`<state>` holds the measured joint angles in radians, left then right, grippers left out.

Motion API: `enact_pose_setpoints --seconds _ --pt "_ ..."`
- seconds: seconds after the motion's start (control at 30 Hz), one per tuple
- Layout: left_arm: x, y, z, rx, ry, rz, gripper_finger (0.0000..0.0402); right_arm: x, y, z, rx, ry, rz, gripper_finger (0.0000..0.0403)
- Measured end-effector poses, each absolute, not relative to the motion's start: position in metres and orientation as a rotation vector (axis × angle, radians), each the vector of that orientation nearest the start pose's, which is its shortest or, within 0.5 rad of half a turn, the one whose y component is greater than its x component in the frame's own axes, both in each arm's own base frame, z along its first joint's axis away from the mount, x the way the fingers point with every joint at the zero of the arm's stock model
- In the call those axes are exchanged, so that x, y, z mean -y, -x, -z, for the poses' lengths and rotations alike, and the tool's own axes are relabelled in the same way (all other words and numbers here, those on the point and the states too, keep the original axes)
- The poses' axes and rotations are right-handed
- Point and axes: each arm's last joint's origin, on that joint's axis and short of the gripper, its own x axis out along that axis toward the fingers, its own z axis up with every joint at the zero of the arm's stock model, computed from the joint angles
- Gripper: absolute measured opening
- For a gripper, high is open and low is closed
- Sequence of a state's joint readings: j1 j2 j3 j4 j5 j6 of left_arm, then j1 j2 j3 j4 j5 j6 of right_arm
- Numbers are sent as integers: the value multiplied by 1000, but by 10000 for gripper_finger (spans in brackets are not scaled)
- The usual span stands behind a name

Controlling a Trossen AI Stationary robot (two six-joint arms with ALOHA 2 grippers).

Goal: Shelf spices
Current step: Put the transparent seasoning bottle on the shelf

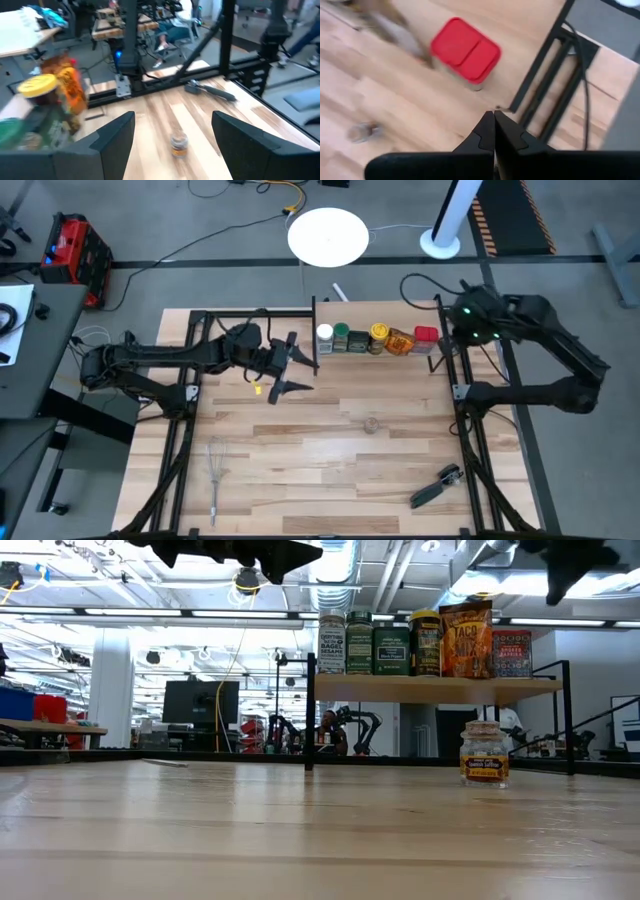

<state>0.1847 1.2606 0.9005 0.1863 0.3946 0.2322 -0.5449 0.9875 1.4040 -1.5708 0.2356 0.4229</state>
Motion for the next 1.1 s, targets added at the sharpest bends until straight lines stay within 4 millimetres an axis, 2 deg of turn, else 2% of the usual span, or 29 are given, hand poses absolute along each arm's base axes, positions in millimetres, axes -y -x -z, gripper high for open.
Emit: enact_pose_setpoints --seconds 0.17,0.33,0.43,0.63,0.8,0.9,1.1 --pt "-22 -281 -302 -196 -207 307 256 40 -79 -396 -899 -566 856 4" --pt "0 -280 -297 -247 -211 384 256 24 -76 -382 -840 -581 783 4" --pt "12 -280 -294 -259 -222 370 256 17 -81 -365 -859 -579 738 4" --pt "29 -281 -294 -253 -279 297 256 -4 -106 -329 -893 -504 559 4" --pt "35 -296 -282 -243 -304 276 256 -30 -128 -296 -852 -371 357 4" --pt "35 -310 -266 -259 -352 277 256 -49 -137 -277 -786 -288 257 4" --pt "28 -332 -245 -238 -380 248 256 -86 -145 -237 -682 -249 215 4"
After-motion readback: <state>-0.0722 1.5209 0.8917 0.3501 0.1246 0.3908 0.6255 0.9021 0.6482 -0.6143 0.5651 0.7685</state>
